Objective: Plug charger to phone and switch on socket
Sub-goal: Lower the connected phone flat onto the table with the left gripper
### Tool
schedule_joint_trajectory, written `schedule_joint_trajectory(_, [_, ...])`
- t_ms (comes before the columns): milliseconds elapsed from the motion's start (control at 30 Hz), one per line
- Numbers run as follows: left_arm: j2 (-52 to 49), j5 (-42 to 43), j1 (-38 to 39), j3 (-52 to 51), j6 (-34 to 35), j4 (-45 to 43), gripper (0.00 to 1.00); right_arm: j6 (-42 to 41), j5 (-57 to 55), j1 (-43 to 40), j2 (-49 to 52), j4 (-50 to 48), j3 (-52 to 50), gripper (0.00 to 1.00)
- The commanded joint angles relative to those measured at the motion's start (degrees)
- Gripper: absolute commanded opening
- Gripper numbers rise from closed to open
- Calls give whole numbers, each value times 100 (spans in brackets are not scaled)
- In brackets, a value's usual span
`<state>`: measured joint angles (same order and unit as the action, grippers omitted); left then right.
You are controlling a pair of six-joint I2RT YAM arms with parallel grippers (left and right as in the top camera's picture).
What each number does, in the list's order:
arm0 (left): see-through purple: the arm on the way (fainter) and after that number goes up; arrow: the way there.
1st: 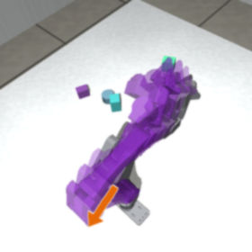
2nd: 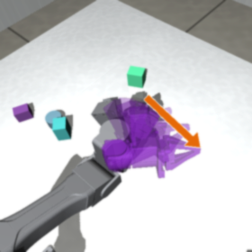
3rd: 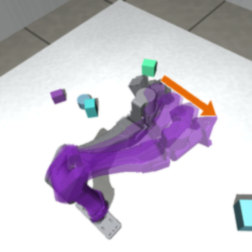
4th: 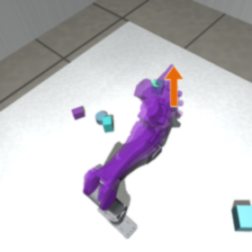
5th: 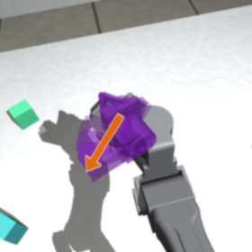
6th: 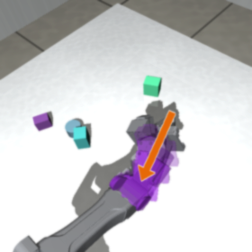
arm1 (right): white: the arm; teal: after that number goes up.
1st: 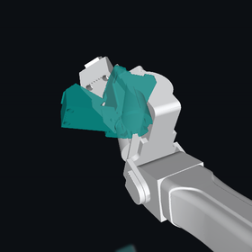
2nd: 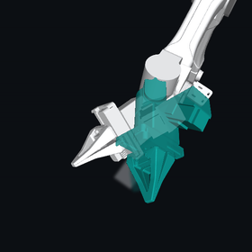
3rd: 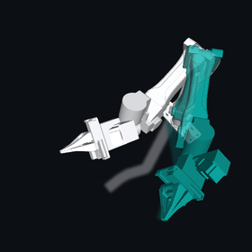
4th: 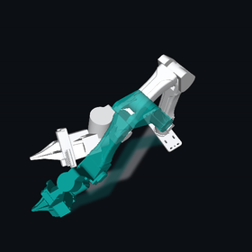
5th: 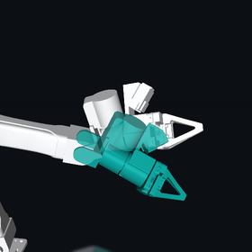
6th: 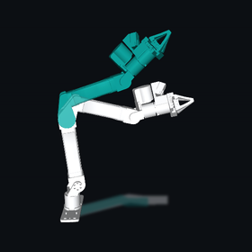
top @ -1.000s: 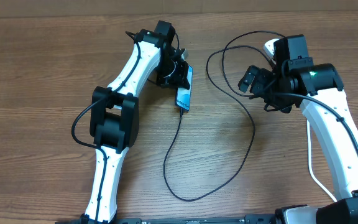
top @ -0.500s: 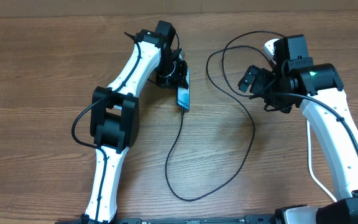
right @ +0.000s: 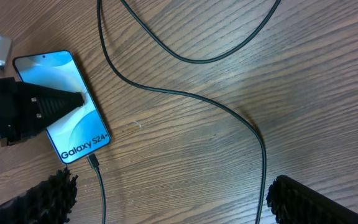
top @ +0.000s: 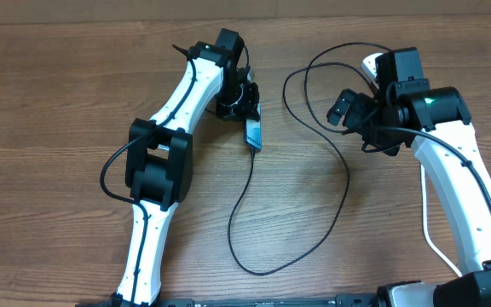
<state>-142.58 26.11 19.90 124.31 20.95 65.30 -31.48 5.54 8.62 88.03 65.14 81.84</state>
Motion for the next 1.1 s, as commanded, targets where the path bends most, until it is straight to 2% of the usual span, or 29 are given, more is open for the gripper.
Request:
schedule_joint_trajectory(0, [-57, 22, 70, -9, 52, -4, 13, -26, -33, -24, 24, -26, 138, 100])
schedule_joint_trajectory(200, [-57, -22, 74, -9, 55, 0, 15, -26, -33, -24, 24, -24, 138, 100])
schedule_joint_trajectory(267, [-57, -155, 74, -9, 52, 26, 23, -26, -33, -24, 24, -24, 138, 100])
schedule_joint_trajectory(300, [-57, -173, 74, -9, 52, 31, 23, -26, -33, -24, 24, -24, 138, 100])
schedule_joint_trajectory(567, [-57, -280, 74, -9, 52, 50, 23, -26, -33, -24, 24, -24, 138, 100])
schedule_joint_trajectory(767, [-57, -474, 74, -9, 50, 101, 27, -26, -33, -24, 24, -26, 138, 100])
schedule_joint_trajectory(1067, [-57, -599, 74, -9, 50, 153, 22, -26, -33, -24, 24, -26, 138, 100])
